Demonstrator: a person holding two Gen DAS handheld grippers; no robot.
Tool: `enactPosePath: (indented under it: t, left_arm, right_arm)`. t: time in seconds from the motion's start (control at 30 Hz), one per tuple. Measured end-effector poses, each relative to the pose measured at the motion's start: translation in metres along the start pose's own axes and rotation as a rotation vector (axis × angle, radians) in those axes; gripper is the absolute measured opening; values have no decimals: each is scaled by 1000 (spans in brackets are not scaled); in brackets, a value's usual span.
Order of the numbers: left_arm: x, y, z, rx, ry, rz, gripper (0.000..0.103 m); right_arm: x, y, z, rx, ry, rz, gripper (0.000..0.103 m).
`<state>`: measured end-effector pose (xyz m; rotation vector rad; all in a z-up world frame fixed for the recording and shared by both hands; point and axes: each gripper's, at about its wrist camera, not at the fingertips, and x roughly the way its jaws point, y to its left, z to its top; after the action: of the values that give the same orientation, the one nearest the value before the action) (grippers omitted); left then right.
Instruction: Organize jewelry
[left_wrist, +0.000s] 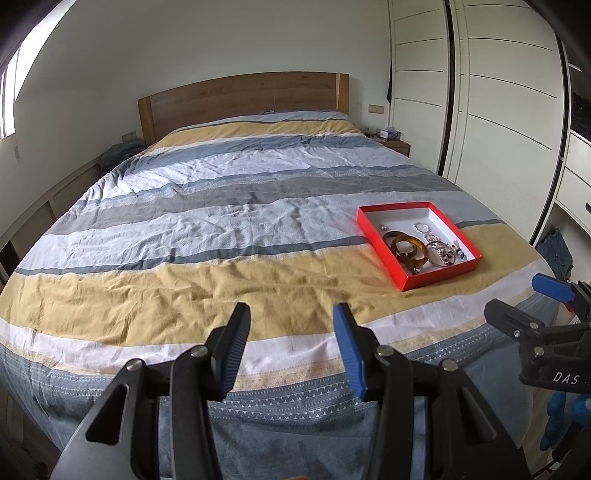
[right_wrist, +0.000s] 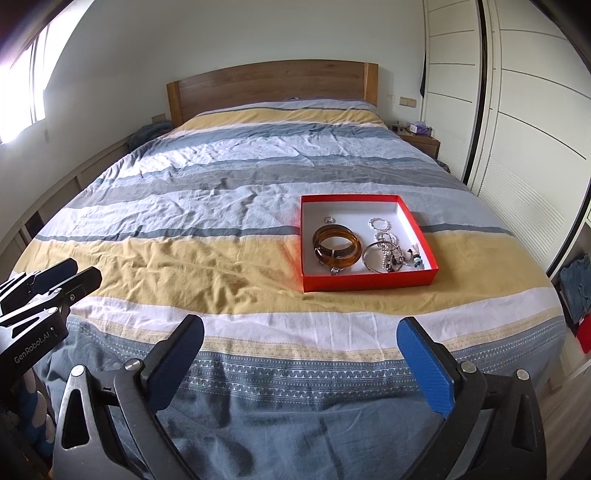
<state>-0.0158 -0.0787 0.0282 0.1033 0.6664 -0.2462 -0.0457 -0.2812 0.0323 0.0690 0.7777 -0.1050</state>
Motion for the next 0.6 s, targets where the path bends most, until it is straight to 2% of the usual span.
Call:
enactPosePath:
  t: [0.6]
  left_arm:
    - [22, 3, -7, -12, 46, -9, 45]
  right_arm:
    - [24, -3, -6, -1, 31, -22, 103]
